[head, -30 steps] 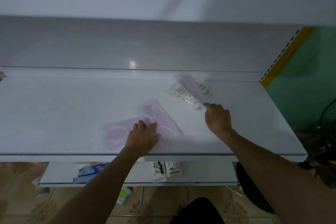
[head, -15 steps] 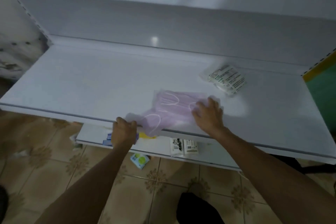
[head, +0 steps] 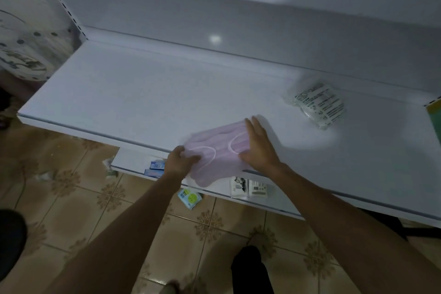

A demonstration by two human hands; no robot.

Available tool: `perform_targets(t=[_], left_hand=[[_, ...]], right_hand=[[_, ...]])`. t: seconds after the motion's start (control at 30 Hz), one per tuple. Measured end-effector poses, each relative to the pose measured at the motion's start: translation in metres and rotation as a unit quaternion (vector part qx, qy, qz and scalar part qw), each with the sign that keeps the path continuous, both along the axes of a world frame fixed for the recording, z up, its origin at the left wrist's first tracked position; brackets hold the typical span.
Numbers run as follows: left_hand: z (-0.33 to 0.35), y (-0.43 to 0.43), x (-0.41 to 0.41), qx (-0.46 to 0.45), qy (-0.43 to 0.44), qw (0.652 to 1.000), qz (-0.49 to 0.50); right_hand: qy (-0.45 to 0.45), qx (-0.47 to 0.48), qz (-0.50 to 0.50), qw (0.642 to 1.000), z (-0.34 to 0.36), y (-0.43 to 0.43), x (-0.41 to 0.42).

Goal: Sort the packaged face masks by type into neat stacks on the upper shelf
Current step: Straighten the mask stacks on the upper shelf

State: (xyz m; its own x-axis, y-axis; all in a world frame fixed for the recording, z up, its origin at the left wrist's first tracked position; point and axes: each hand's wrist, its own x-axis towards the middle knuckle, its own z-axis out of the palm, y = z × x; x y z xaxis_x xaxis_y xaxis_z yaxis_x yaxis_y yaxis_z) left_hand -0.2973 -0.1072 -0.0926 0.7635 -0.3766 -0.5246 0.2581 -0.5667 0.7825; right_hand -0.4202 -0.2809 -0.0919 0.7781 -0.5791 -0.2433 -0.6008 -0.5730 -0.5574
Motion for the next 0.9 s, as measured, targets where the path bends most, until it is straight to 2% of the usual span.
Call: perform_targets(t=[0.1,0.17,0.3,0.37,0.47,0.53,0.6,0.7,0.83,0.9], left_hand=[[0.0,0.002,-0.002,0.014,-0.08,0.996,-0.031],[0.003,0.006,-0.003,0.002,-0.113,0.993,-0.031],[0.02,0.037,0.005,-0.036,-0.135,0.99,-0.01],[0.037,0.065,0.014,-0.049,-0.149,0.988,-0.003],[0.074,0.119,0.04,-0.078,-0.158,0.984,0.017],[0.114,0.157,0.059,-0.088,-0.146,0.984,0.045],[0.159,0.191,0.085,-0.099,-0.182,0.975,0.083],[0.231,0.215,0.112,-0.11,-0.266,0.953,0.096],[0.325,0.208,0.116,-0.168,-0.38,0.904,0.101],[0.357,0.194,0.117,-0.197,-0.407,0.886,0.1]], right_hand=[[0.014,0.069,-0.095,0.993,0.001,-0.003,0.0],[0.024,0.12,-0.104,0.987,0.007,-0.003,-0.003],[-0.041,0.217,-0.206,0.953,0.03,0.017,0.002],[-0.059,0.254,-0.208,0.943,0.045,0.038,0.009],[-0.064,0.206,-0.115,0.97,0.085,0.085,0.034],[-0.101,0.153,-0.054,0.982,0.126,0.121,0.055],[-0.152,0.103,0.002,0.983,0.179,0.155,0.077],[-0.252,0.048,0.045,0.965,0.251,0.189,0.096],[-0.352,0.002,0.02,0.936,0.332,0.191,0.099],[-0.401,0.002,-0.001,0.916,0.364,0.179,0.09]])
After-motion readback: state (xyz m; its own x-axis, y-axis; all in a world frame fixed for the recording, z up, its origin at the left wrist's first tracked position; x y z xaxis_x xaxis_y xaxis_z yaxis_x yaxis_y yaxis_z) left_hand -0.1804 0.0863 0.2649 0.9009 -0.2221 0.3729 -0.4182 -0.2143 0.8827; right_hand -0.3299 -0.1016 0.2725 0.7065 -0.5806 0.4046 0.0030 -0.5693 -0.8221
